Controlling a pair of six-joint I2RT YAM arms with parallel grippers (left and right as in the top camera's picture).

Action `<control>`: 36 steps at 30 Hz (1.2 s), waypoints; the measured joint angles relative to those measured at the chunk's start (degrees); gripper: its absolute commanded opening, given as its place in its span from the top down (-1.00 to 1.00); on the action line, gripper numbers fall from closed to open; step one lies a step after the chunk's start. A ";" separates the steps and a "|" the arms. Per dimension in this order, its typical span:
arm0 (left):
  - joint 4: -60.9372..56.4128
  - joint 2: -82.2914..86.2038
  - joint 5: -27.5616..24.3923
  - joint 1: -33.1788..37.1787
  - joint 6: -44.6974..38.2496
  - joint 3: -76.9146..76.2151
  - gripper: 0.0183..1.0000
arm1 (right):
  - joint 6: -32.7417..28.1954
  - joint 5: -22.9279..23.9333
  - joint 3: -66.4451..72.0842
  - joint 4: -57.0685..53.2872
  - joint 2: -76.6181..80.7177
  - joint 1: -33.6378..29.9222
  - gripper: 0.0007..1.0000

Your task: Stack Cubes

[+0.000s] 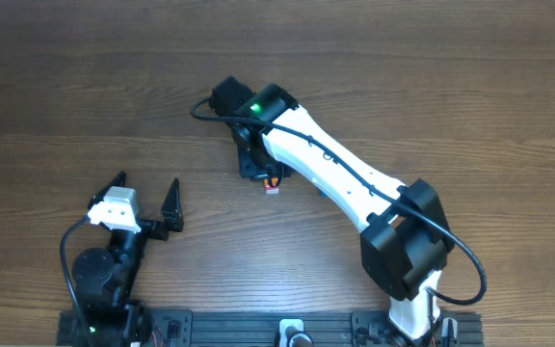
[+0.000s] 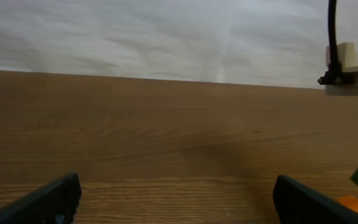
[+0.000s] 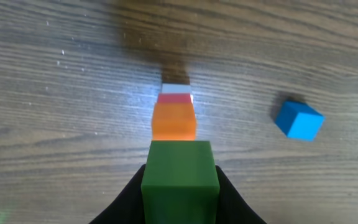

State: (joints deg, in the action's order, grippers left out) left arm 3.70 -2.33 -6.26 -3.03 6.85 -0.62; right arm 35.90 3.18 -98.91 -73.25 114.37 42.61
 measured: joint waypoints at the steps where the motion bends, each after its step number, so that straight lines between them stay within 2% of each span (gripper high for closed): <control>1: 0.00 0.00 0.00 0.00 0.00 0.00 -1.00 | 0.00 -0.02 0.00 0.37 0.24 0.00 0.98; 36: 0.00 0.00 0.00 0.00 0.00 0.00 -1.00 | 0.02 -1.36 1.81 3.06 2.23 -0.20 0.98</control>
State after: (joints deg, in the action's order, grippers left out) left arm 3.70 -2.33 -6.26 -3.03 6.85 -0.62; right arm 35.92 1.83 -97.10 -70.19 116.60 42.41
